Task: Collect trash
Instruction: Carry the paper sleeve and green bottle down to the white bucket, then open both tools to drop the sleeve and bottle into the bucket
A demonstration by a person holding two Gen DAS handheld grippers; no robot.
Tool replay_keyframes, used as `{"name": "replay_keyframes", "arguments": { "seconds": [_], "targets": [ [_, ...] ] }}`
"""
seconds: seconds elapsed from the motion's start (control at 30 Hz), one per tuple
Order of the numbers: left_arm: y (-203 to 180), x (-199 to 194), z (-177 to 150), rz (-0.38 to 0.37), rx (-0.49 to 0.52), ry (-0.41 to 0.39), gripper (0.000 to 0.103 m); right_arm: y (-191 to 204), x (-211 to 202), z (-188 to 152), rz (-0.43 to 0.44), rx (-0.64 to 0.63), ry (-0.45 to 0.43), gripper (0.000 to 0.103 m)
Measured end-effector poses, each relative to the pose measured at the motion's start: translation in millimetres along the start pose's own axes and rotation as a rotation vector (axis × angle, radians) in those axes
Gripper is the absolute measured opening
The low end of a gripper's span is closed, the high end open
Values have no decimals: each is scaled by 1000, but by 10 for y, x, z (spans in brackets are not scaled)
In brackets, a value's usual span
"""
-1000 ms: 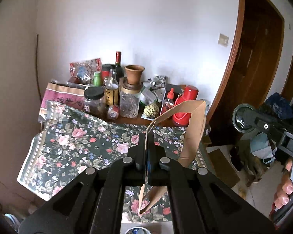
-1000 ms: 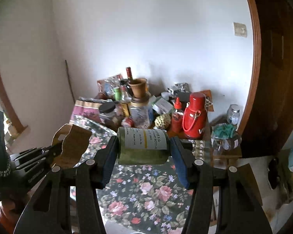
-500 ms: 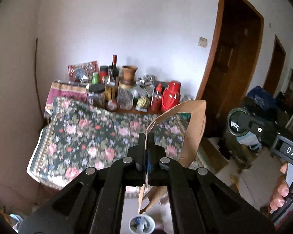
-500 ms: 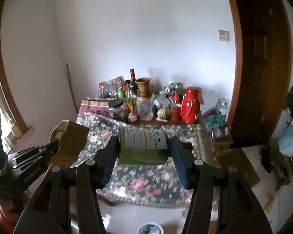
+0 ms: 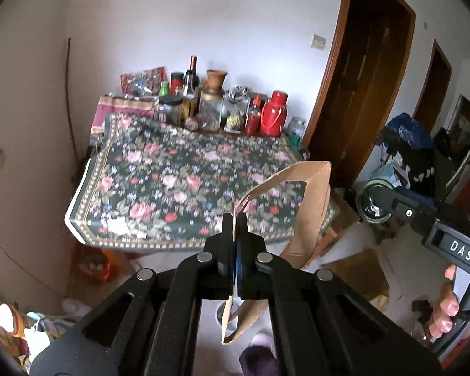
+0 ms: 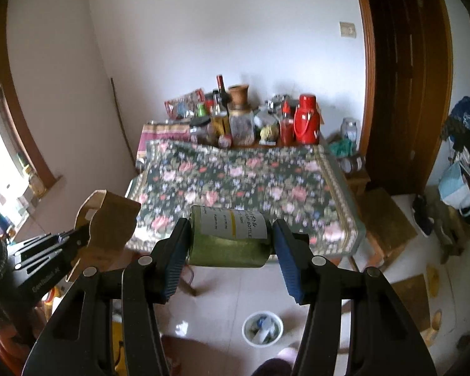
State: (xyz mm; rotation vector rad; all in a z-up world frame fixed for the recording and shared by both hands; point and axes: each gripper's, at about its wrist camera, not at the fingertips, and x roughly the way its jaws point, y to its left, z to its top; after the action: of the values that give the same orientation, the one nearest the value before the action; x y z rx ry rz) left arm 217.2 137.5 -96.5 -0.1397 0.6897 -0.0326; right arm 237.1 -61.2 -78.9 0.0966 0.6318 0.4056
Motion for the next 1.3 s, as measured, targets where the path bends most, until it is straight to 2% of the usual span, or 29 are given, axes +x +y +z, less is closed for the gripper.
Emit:
{"name": "replay_keyframes", "arguments": {
  "seconds": [0.27, 0.6, 0.77, 1.03, 1.3],
  "targets": [
    [60, 229, -307, 29, -24, 88, 0, -112, 238, -287, 4, -3, 118, 50],
    [63, 1176, -925, 80, -83, 271, 0, -494, 922, -802, 14, 2, 289, 50],
    [69, 1785, -1393, 100, -115, 347, 0, -705, 1408, -1226, 16, -3, 411, 50],
    [242, 2750, -2209, 140, -140, 466, 0, -972, 2509, -2179, 44, 1, 565, 50],
    [448, 3408, -2822, 169, -165, 540, 0, -974, 3200, -2747, 108, -4, 595, 50]
  ]
}}
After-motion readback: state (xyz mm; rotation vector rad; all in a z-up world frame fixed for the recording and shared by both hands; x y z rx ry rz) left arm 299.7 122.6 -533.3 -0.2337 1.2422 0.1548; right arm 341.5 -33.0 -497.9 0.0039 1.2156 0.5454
